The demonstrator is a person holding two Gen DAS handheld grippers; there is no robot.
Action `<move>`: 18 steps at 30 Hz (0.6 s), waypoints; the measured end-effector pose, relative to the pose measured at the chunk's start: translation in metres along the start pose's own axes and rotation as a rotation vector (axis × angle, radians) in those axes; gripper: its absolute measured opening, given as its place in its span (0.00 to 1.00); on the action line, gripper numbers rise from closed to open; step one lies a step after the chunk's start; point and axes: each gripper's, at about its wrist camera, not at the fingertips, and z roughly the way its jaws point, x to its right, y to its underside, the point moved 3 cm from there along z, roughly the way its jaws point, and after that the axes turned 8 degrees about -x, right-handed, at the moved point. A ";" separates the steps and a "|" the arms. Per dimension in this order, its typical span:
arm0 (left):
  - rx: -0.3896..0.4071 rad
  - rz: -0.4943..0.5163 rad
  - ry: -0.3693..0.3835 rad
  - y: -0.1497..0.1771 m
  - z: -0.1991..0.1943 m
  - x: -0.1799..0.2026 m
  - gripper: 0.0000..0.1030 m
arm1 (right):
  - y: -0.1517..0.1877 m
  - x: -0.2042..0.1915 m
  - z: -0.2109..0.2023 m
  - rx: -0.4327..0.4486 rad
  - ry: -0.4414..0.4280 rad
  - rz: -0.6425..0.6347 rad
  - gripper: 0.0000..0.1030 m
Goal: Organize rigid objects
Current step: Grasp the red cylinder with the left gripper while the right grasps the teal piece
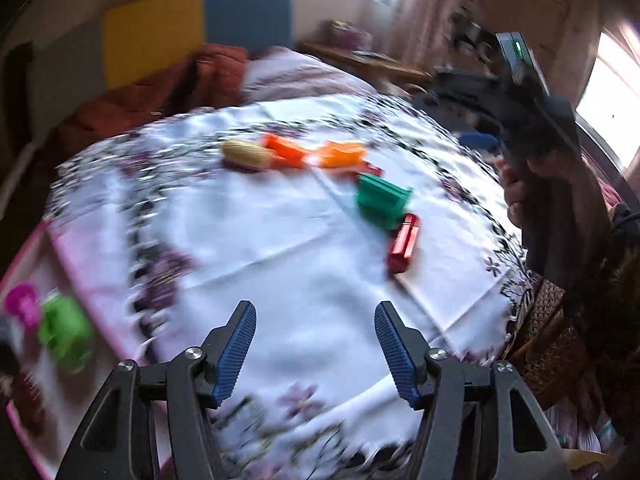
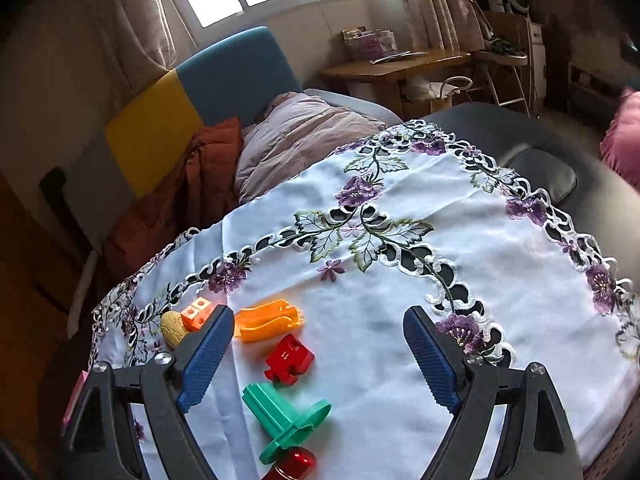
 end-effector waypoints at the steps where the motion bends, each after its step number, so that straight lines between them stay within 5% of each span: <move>1: -0.009 0.008 0.009 -0.003 0.006 0.004 0.58 | 0.000 0.001 0.000 -0.003 0.000 0.003 0.85; 10: -0.068 0.142 0.118 -0.041 0.057 0.053 0.57 | -0.001 0.015 0.005 -0.031 -0.027 0.062 0.85; 17: -0.119 0.169 0.086 -0.058 0.098 0.069 0.57 | -0.002 0.015 0.005 -0.039 -0.049 0.074 0.85; 18: -0.118 0.163 0.080 -0.059 0.101 0.069 0.50 | -0.002 0.015 0.006 -0.040 -0.051 0.073 0.85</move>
